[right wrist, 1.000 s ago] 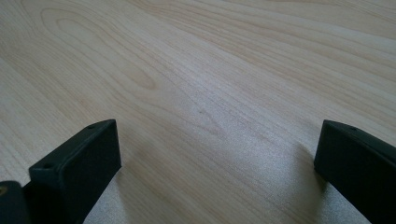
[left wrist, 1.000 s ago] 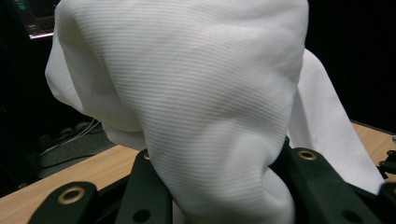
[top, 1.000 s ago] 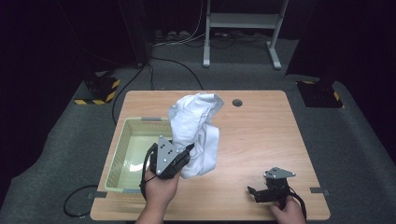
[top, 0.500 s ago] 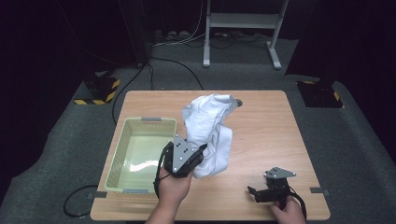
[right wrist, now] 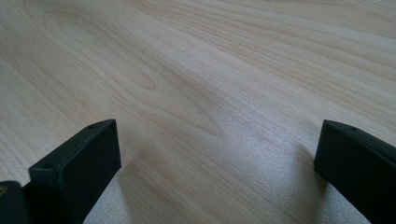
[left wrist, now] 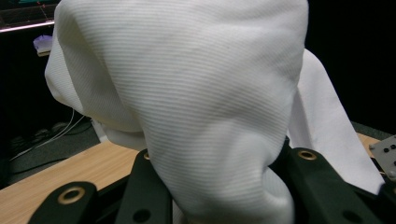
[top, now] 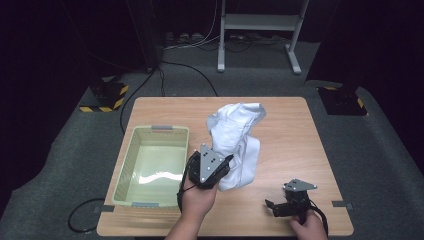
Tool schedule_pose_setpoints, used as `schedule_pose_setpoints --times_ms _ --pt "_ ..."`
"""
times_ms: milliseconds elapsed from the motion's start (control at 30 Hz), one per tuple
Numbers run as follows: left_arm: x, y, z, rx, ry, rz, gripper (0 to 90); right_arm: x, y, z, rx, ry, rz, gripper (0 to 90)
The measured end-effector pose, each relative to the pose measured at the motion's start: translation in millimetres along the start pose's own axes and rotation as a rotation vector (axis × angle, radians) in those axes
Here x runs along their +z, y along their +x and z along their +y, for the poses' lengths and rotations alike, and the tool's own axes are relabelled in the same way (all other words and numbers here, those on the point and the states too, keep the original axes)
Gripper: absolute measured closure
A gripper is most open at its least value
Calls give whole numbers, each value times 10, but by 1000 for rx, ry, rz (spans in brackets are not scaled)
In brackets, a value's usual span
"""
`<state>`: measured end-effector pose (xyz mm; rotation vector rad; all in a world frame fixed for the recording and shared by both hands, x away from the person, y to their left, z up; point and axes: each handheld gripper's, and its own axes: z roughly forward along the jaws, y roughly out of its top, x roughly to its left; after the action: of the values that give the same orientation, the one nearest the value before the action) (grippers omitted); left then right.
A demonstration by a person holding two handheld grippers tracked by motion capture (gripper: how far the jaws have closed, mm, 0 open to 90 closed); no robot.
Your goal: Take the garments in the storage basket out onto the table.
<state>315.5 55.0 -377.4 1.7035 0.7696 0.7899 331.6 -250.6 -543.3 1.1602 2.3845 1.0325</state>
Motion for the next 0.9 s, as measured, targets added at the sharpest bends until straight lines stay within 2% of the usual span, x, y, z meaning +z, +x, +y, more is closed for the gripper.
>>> schedule_pose_setpoints --times_ms 133,367,900 --pt "69 -48 -18 2 10 -1 648 -1 -1 0 1 0 1 0" --pt "175 -85 -62 -29 21 -14 648 -1 -3 -1 1 -2 3 0" --pt "381 -198 -183 -47 62 -29 647 -1 -4 -1 3 -2 4 0"
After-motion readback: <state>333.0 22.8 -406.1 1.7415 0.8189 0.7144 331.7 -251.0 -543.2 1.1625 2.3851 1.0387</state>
